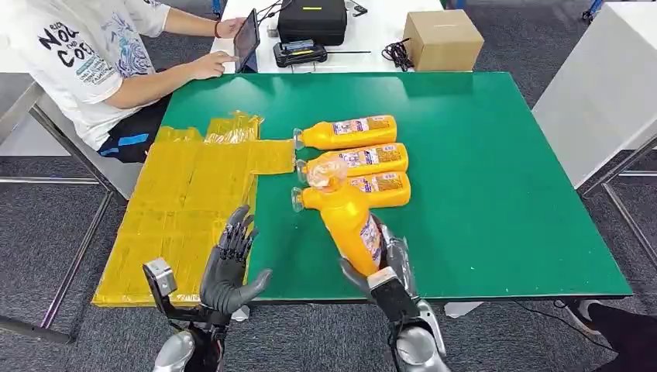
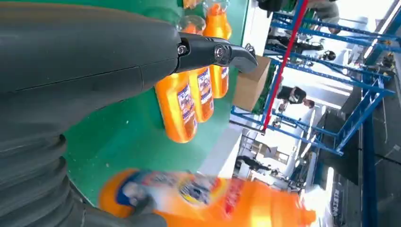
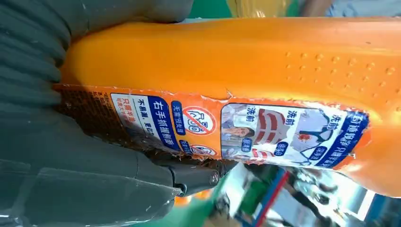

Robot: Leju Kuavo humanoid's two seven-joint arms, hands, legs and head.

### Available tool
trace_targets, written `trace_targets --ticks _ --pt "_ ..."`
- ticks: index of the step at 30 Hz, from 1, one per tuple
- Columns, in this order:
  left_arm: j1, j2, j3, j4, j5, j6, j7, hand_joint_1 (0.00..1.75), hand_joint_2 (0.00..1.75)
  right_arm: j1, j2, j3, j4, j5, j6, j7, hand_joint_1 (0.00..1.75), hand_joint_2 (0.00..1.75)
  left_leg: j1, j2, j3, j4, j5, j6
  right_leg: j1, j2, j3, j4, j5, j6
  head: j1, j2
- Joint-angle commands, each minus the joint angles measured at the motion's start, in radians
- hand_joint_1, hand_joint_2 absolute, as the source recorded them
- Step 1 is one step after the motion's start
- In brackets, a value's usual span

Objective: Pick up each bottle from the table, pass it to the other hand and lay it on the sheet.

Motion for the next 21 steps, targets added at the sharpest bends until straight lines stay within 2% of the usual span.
trace_targets --ticks 1,4,12,16,21 --pt "-0.050 0.037 -0.038 0.076 -0.015 0.018 0.019 0.00 1.75 -0.113 0.075 0.086 0.257 0.015 -0.004 -0.009 1.75 1.75 0.001 0.003 0.003 -0.001 -0.001 -0.001 0.001 0.003 0.002 -0.001 0.000 -0.002 0.000 0.000" --pt "-0.052 0.037 -0.039 0.081 -0.017 0.020 0.020 0.00 1.75 -0.120 0.070 0.097 0.262 0.007 -0.001 -0.009 1.75 1.75 0.001 0.002 0.004 -0.001 -0.001 -0.002 0.001 0.001 0.003 -0.002 0.000 -0.002 0.000 0.000" --pt "-0.071 0.038 -0.039 0.134 -0.022 0.023 0.035 0.00 1.75 -0.167 0.086 0.239 0.305 0.069 -0.012 0.016 1.75 1.75 0.002 0.003 0.005 0.000 -0.002 -0.003 0.003 0.002 0.005 -0.002 -0.001 -0.003 0.000 0.000" --pt "-0.078 0.039 -0.028 0.154 0.022 -0.025 0.054 0.00 1.75 -0.193 0.074 0.319 0.375 0.114 -0.020 0.044 1.75 1.75 0.002 0.003 0.005 -0.001 -0.001 -0.002 0.002 0.002 0.005 -0.002 0.000 -0.002 0.000 0.000" --pt "-0.078 0.039 -0.028 0.155 0.022 -0.026 0.054 0.00 1.75 -0.187 0.075 0.320 0.379 0.112 -0.021 0.041 1.75 1.75 0.002 0.001 0.004 -0.001 -0.001 -0.002 0.002 0.001 0.004 -0.002 -0.001 -0.002 0.000 0.000"
